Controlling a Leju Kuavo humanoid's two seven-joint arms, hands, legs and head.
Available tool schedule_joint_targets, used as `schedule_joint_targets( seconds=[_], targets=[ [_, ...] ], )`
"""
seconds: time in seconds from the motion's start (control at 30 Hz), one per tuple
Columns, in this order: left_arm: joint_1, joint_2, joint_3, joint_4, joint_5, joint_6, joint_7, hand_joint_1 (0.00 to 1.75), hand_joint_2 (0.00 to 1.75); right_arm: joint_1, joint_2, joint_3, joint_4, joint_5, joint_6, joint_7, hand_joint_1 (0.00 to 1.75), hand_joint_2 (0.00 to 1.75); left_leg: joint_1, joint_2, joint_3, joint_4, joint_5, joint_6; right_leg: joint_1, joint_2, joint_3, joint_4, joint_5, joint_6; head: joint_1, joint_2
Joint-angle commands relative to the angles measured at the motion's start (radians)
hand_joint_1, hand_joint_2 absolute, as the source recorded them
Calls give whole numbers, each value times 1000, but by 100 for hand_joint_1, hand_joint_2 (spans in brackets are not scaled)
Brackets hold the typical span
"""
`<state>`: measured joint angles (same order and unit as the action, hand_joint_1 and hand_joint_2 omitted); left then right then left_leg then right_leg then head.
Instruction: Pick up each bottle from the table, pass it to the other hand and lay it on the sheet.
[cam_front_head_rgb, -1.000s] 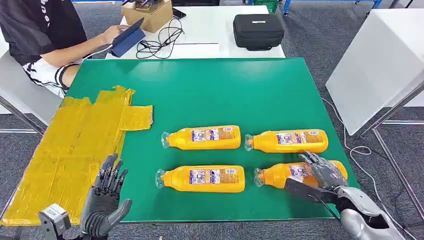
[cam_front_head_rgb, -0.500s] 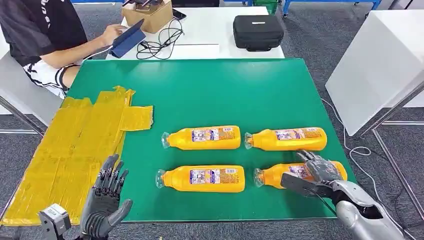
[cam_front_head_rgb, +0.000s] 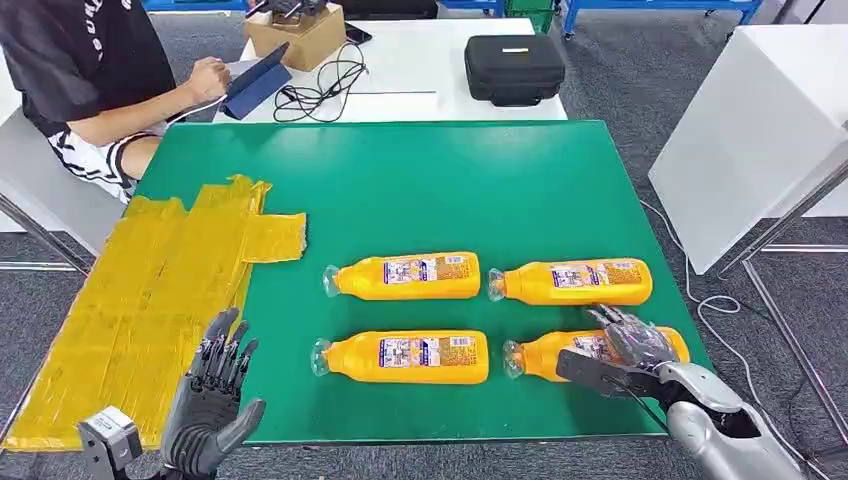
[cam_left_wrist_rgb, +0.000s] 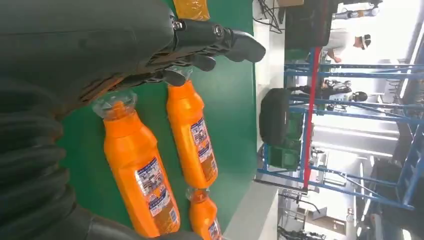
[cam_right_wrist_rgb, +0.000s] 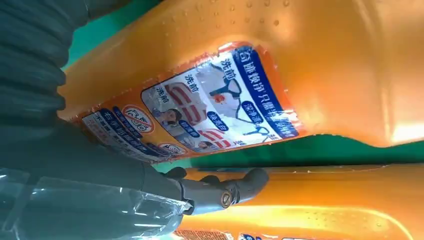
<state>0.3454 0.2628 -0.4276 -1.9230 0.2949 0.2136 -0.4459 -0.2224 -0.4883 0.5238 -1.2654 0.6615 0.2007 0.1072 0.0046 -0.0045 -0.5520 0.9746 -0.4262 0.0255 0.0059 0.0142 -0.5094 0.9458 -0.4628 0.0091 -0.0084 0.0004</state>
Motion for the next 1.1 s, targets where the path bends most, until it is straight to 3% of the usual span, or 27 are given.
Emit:
schedule_joint_targets(
  seconds=[0.03, 0.07, 0.1, 0.5, 0.57, 0.83, 1.03, 1.1],
  targets=[
    [1, 13, -1, 10, -1, 4, 7, 0, 175, 40, 38, 30, 72, -6, 31, -13, 14, 175, 1, -1, 2, -2, 0, -1, 1, -3, 3, -3, 0, 1, 0, 0],
    [5, 13, -1, 5, -2, 6, 7, 0, 175, 41, 38, 29, 71, -5, 30, -20, 152, 175, 1, -1, 2, -2, 0, -1, 1, -2, 3, -3, 0, 1, 0, 0],
    [7, 12, -2, 0, -5, 6, 7, 0, 175, 44, 37, 28, 67, -5, 29, -24, 169, 175, 1, -1, 2, -2, 0, -1, 1, -2, 3, -3, 0, 1, 0, 0],
    [4, 10, -3, -10, -13, 0, 21, 0, 175, 50, 16, 26, 49, -10, 42, -28, 168, 175, 1, -1, 1, -1, 0, -1, 1, -2, 4, -3, 0, 1, 0, 0],
    [-12, -22, 12, 10, -36, -62, 51, 0, 175, 123, -19, -13, 20, -25, 36, -28, 175, 175, 1, -2, 2, -1, 0, -1, 1, -3, 4, -3, 0, 1, 0, 0],
    [-22, -36, 17, 20, -44, -80, 55, 0, 175, 181, -1, -68, -4, 10, 19, -20, 175, 175, 1, -7, 6, -2, -4, -1, 0, -7, 2, -5, -5, 4, 0, 0],
    [9, -56, 29, 1, -53, -72, 59, 0, 175, 229, 37, -152, -15, 8, -160, -29, 175, 175, 0, -6, 7, -2, -6, 0, 0, -5, 3, -4, -7, 5, 0, 0],
    [10, -56, 29, 1, -54, -72, 59, 0, 175, 233, 36, -152, -16, 9, -164, -29, 175, 175, 1, -7, 7, -2, -6, 0, 1, -7, 4, -5, -7, 5, 0, 0]
  ],
)
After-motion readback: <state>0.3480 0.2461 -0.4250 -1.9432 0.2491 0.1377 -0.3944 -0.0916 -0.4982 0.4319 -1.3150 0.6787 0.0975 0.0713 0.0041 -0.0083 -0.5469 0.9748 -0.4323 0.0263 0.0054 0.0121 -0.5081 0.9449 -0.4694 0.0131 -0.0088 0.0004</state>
